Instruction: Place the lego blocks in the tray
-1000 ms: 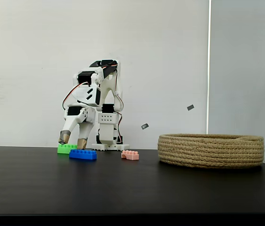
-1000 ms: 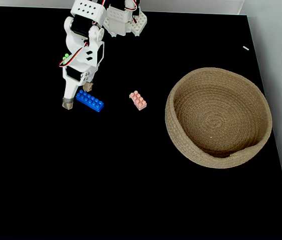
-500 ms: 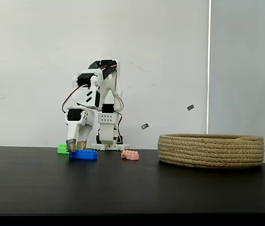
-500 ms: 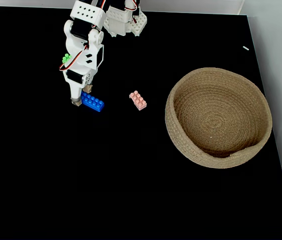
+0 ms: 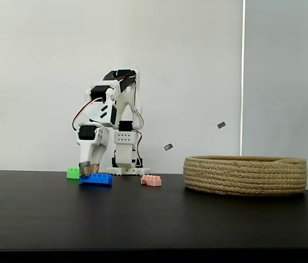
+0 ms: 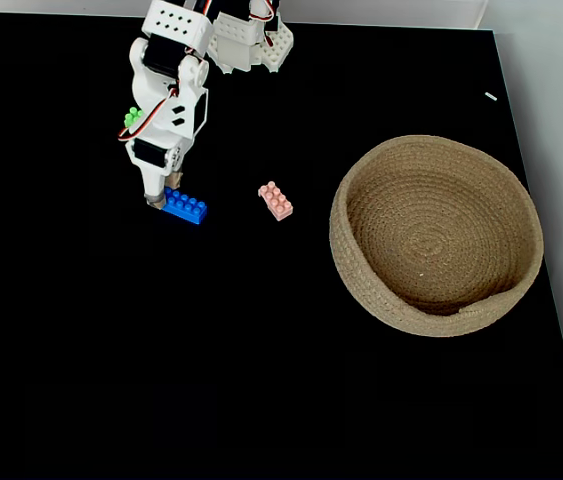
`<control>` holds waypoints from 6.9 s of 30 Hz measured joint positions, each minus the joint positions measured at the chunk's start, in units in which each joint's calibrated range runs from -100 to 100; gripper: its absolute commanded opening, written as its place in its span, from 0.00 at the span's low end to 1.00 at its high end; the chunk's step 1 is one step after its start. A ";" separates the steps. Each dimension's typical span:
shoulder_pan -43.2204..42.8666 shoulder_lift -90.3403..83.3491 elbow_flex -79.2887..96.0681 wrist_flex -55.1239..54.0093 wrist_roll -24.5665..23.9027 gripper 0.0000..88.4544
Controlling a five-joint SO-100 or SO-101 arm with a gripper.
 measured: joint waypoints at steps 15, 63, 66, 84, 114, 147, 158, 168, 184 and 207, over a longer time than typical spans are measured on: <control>-11.40 -19.34 -2.03 13.80 -4.69 0.00; -38.84 -2.63 -23.77 17.21 -22.27 0.22; -31.76 -2.63 -23.77 18.84 -22.71 0.25; -25.49 -7.21 -4.51 20.79 -28.28 0.36; -31.43 6.62 -8.66 13.56 -34.09 0.39; -30.86 -3.65 -20.95 21.76 -23.83 0.00; -46.34 -7.38 -22.45 10.31 -15.58 0.00; -55.13 0.42 -24.83 7.71 -11.58 0.26; -50.41 1.02 -24.83 19.81 -15.82 0.29; -7.65 -23.16 9.28 18.84 -2.98 0.37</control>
